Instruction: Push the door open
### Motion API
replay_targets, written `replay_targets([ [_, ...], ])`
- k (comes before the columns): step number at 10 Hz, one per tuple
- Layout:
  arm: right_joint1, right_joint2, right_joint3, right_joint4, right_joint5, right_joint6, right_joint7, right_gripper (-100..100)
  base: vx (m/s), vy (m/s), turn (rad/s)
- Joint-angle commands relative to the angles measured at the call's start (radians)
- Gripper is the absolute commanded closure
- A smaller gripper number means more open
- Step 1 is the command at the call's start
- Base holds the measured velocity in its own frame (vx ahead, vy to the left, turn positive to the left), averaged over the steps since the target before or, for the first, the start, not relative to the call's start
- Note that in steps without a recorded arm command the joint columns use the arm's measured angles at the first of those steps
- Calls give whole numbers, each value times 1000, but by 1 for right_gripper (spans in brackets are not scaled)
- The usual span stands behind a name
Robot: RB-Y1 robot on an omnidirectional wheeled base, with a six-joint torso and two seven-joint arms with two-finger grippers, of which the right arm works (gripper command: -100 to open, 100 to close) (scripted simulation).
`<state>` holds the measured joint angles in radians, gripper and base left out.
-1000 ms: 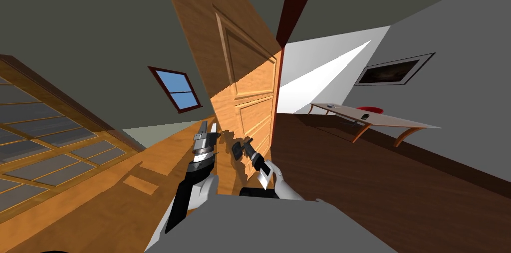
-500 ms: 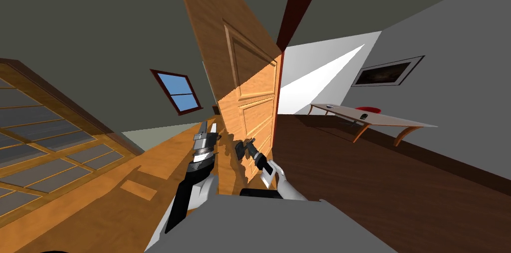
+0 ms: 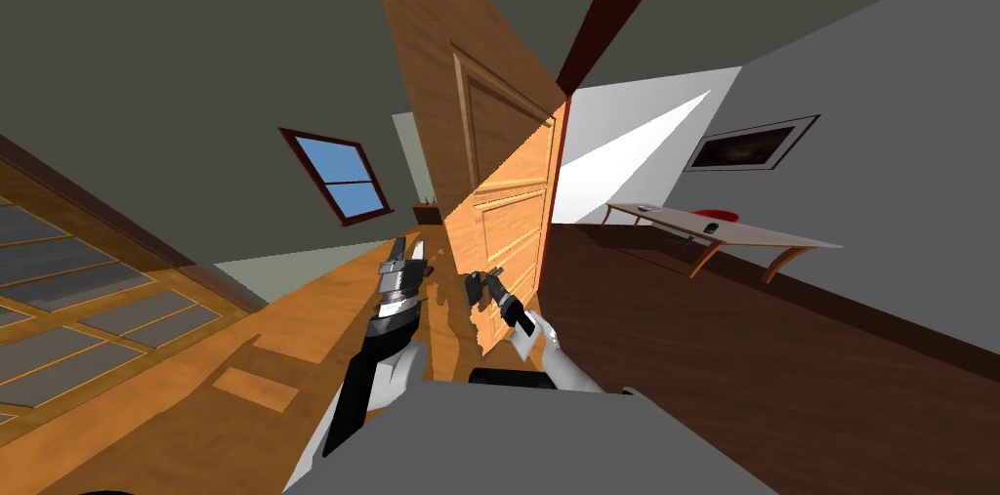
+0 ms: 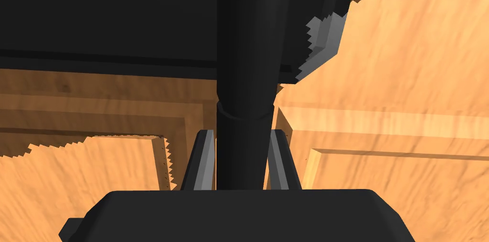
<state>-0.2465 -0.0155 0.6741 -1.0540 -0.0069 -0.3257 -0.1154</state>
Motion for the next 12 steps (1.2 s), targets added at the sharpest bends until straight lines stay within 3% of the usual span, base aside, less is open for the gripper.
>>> replay_targets([
  [1,-2,9,-23,6,-3,1,3,100,61,196,-47],
  [3,-4,43,-47,14,-5,0,9,100,55,175,-59],
  [4,0,29,-40,8,-5,2,6,100,28,66,-24],
  [5,-5,10,-64,11,-8,1,12,100,56,116,-29],
  [7,-8,-3,-87,17,-10,0,17,100,57,189,-72],
  [10,-12,-8,-127,28,-13,-2,27,100,74,200,-68],
  [12,-15,0,-155,35,-16,-4,33,100,89,205,-68],
])
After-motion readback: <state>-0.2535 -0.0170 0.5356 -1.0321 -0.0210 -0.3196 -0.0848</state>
